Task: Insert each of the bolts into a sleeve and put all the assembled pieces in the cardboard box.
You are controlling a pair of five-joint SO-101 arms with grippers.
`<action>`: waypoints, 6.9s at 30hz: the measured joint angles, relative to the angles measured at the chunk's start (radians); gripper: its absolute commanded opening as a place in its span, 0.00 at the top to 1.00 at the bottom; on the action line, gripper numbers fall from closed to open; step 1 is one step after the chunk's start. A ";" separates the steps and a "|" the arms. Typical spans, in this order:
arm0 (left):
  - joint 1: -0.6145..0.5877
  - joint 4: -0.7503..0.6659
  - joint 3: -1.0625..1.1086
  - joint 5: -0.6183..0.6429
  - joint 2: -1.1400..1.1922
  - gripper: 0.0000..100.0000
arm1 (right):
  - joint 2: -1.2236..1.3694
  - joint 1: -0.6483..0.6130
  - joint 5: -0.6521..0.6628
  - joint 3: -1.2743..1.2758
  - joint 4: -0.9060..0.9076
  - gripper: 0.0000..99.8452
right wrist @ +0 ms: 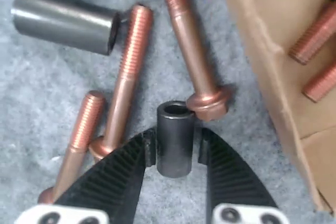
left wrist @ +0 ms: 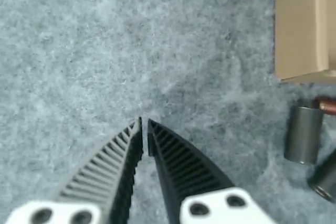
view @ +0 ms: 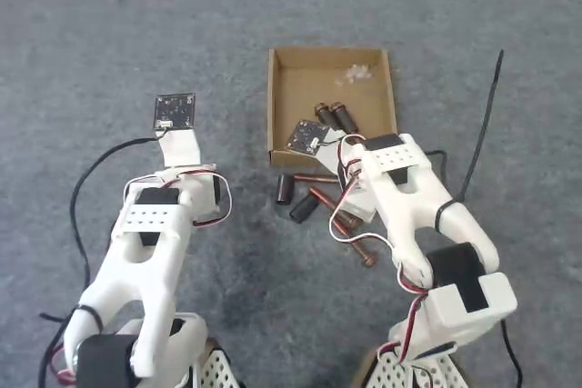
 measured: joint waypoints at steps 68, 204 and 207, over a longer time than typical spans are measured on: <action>0.146 0.133 -0.064 -0.440 0.002 0.99 | -0.080 0.551 -0.738 0.054 -0.114 0.99; 0.724 0.686 -1.054 -0.075 0.930 0.99 | 0.149 0.606 -0.783 -0.216 0.008 0.99; 0.727 0.686 -1.054 -0.087 0.930 0.99 | 0.149 0.606 -0.783 -0.216 0.008 0.99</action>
